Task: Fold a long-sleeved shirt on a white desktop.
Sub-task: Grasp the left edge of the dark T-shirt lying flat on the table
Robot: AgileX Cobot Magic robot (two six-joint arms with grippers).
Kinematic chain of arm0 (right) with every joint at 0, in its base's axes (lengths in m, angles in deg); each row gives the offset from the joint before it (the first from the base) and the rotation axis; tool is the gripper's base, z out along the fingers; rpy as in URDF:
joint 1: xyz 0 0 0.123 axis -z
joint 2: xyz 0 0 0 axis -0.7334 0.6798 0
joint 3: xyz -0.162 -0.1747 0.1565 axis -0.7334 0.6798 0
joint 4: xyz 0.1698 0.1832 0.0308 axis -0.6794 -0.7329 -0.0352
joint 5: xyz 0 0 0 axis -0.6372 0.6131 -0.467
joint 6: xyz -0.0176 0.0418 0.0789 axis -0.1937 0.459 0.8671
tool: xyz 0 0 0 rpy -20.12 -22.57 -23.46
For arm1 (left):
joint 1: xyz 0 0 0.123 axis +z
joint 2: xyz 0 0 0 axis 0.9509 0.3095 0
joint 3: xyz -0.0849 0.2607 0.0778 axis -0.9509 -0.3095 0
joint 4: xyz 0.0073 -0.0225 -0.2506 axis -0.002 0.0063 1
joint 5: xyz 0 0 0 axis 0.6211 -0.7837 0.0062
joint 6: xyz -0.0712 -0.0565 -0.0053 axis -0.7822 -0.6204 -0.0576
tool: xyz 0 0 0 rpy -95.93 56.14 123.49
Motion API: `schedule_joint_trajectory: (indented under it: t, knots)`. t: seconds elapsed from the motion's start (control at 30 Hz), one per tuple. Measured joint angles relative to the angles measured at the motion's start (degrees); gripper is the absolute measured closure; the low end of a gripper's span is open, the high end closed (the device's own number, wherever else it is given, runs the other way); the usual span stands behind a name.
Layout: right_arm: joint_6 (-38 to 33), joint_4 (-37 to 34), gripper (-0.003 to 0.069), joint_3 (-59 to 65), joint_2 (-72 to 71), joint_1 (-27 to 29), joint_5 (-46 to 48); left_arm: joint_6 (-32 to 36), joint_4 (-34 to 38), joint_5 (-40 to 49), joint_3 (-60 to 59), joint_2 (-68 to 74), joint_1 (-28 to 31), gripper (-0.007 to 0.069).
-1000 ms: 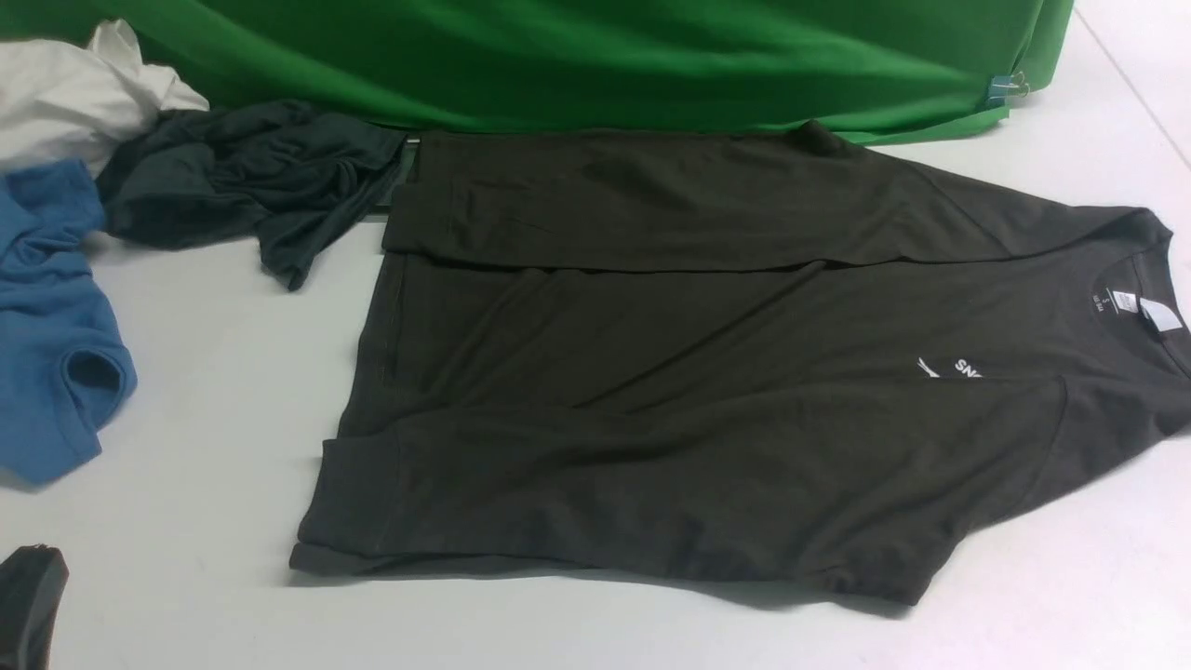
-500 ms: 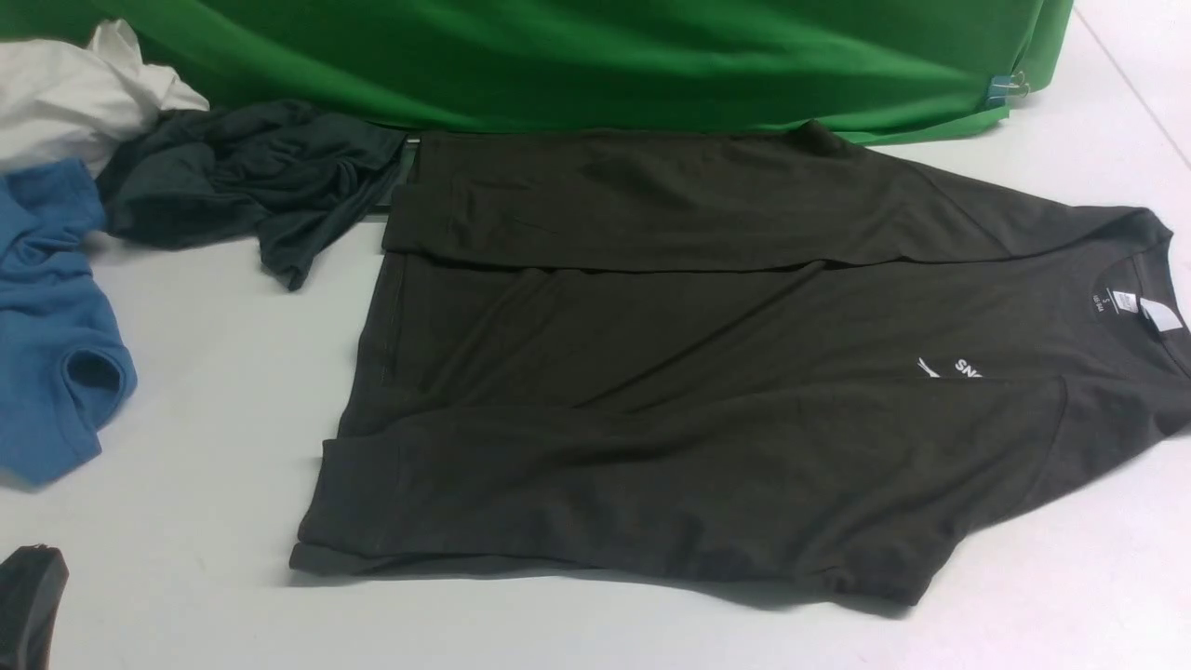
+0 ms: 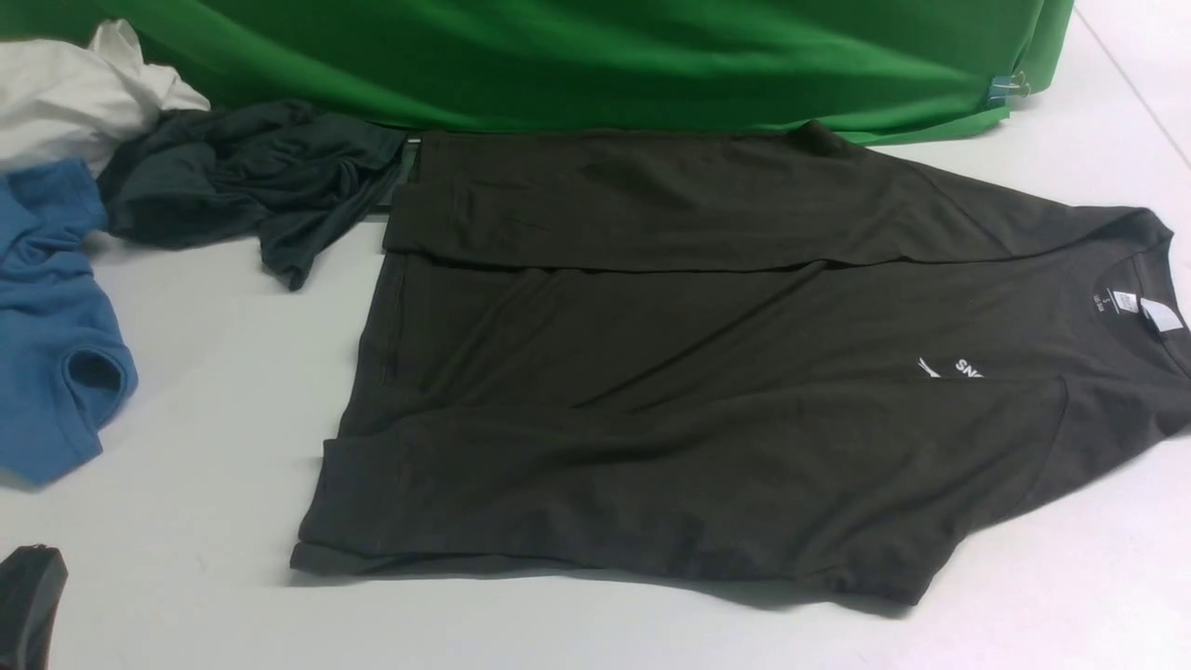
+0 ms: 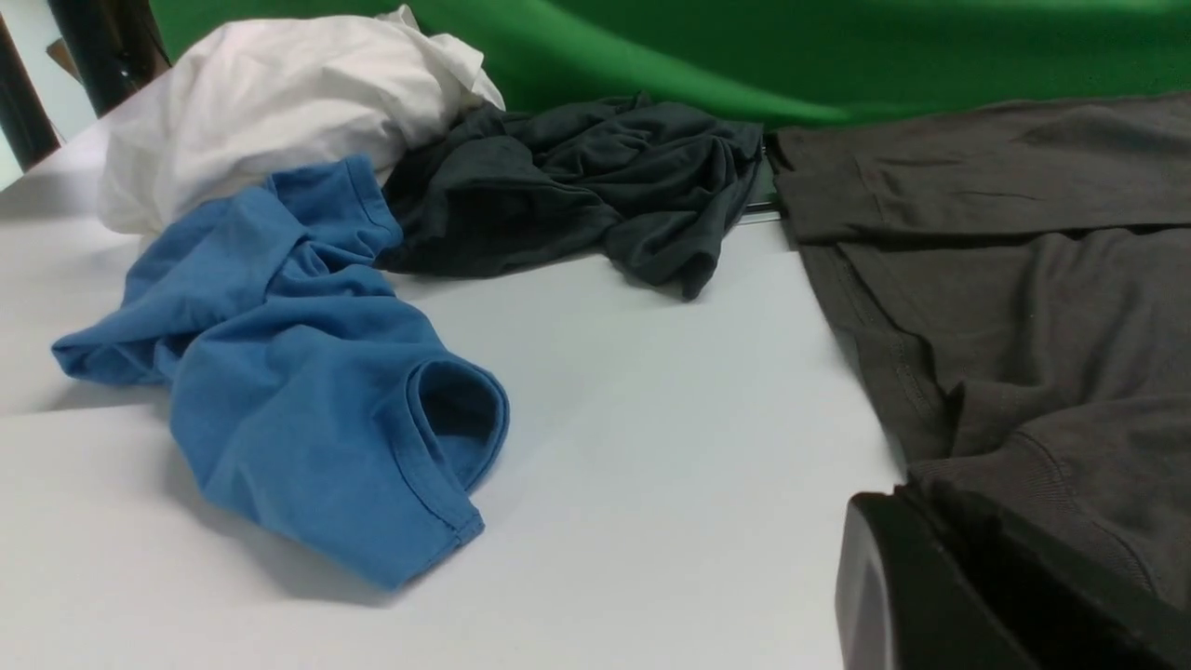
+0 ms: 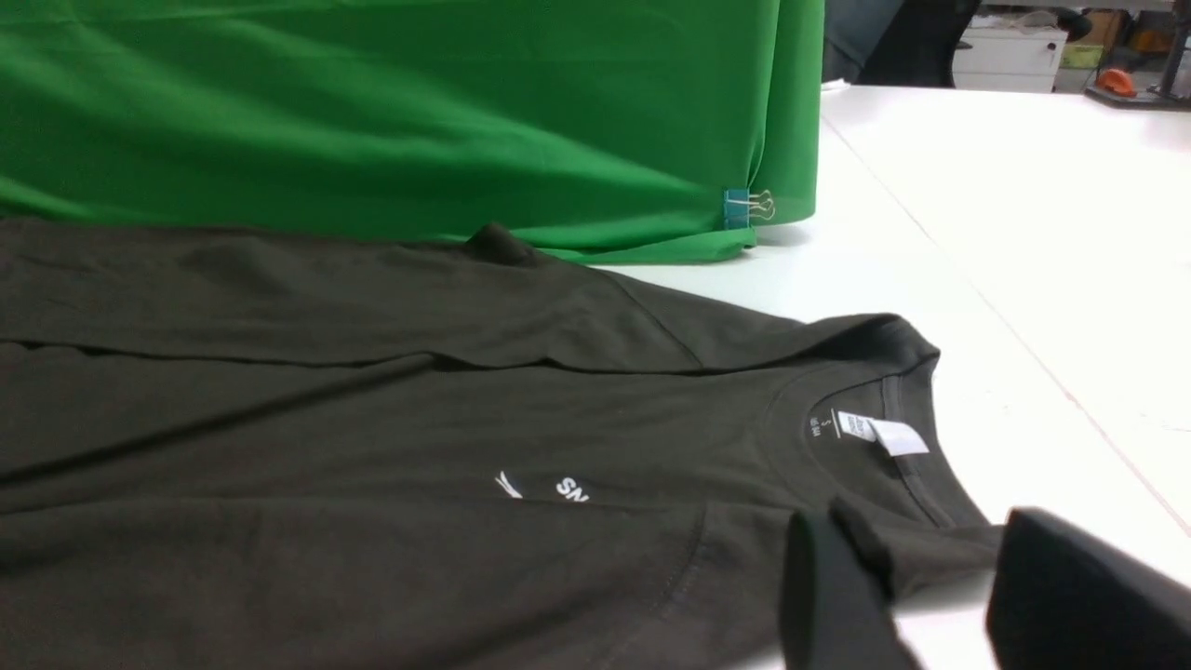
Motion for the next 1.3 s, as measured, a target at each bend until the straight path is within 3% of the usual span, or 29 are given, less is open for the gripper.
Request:
schedule_joint_trajectory:
  t: [0.3, 0.47, 0.57, 0.7, 0.8, 0.93, 1.0, 1.1, 1.3]
  knots:
    - [0.00, 0.00, 0.0419, 0.00, 0.00, 0.00, 0.00, 0.00, -2.71, -0.61, 0.00, 0.00, 0.00, 0.0605]
    - [0.00, 0.00, 0.0419, 0.00, 0.00, 0.00, -0.11, 0.00, -9.54, -1.66, 0.00, 0.00, 0.00, 0.0605]
    - [0.00, 0.00, 0.0419, 0.00, 0.00, 0.00, -0.17, 0.00, -13.35, -6.63, 0.00, 0.00, 0.00, 0.0605]
    - [2.44, 0.00, 0.0419, 0.00, 0.00, 0.00, -1.23, 0.00, -13.14, -16.29, 0.00, 0.00, 0.00, 0.0605]
    - [10.19, 0.00, 0.0419, 0.00, 0.00, 0.00, -6.40, 0.00, -13.14, -30.37, 0.00, 0.00, 0.00, 0.0605]
    - [16.55, 0.00, 0.0419, 0.00, 0.00, 0.00, -11.36, -1.47, -13.03, -41.19, 0.00, 0.00, 0.00, 0.0605]
    - [25.75, 0.00, 0.0419, 0.00, 0.00, 0.00, -16.68, -7.59, -11.09, -48.75, 0.00, -0.04, 0.00, 0.0605]
    - [35.26, 0.00, 0.0419, 0.00, 0.00, 0.00, -21.98, -13.27, -8.32, -51.87, 0.00, -0.04, 0.00, 0.0605]
    - [36.32, -0.06, 0.0419, 0.00, 0.00, 0.00, -31.31, -17.61, -6.36, -49.30, 3.13, -0.09, 0.00, 0.0605]
